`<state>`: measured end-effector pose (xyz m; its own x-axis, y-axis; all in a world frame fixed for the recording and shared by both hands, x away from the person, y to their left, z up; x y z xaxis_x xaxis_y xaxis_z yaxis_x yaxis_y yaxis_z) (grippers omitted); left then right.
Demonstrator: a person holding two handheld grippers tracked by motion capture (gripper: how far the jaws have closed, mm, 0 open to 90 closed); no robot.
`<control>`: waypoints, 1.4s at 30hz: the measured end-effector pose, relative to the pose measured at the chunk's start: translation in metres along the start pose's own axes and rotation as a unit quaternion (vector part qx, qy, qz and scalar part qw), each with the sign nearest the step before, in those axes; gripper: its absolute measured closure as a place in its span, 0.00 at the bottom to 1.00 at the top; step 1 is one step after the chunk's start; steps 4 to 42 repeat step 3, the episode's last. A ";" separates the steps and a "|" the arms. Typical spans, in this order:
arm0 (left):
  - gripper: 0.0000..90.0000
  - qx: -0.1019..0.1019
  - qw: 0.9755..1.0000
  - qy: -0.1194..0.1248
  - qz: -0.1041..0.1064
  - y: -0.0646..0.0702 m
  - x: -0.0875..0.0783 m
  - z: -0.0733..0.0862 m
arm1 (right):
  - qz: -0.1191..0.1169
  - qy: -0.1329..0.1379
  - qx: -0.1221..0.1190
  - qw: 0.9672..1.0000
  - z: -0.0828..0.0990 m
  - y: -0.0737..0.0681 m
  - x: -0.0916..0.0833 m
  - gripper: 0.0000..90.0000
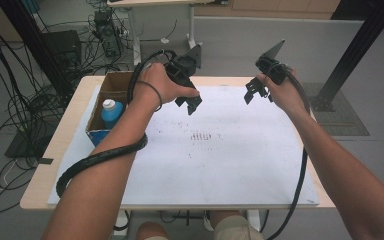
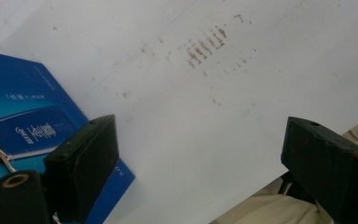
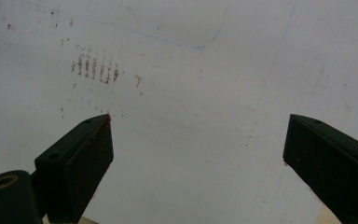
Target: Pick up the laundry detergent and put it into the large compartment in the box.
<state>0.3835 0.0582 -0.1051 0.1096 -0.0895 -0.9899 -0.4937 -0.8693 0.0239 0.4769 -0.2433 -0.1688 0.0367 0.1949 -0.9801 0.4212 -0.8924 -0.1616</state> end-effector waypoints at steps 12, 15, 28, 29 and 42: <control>0.13 0.000 1.000 0.000 0.001 0.000 0.001 0.000 | 0.001 0.006 -0.004 1.000 0.002 -0.001 -0.001 0.09; 0.13 0.000 1.000 0.000 0.001 0.000 0.001 0.000 | 0.001 0.006 -0.004 1.000 0.002 -0.001 -0.001 0.09; 0.13 0.000 1.000 0.000 0.001 0.000 0.001 0.000 | 0.001 0.006 -0.004 1.000 0.002 -0.001 -0.001 0.09; 0.13 0.000 1.000 0.000 0.001 0.000 0.001 0.000 | 0.001 0.006 -0.004 1.000 0.002 -0.001 -0.001 0.09; 0.13 0.000 1.000 0.000 0.001 0.000 0.001 0.000 | 0.001 0.006 -0.004 1.000 0.002 -0.001 -0.001 0.09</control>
Point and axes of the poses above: each handheld gripper's, and its own axes: x roughly forward along the jaws, z roughly out of its underside, y roughly to its right, the point moved 3 cm from there along x, roughly forward along the jaws, and after that the axes turned 8 degrees about -x, right-handed, at the moved point
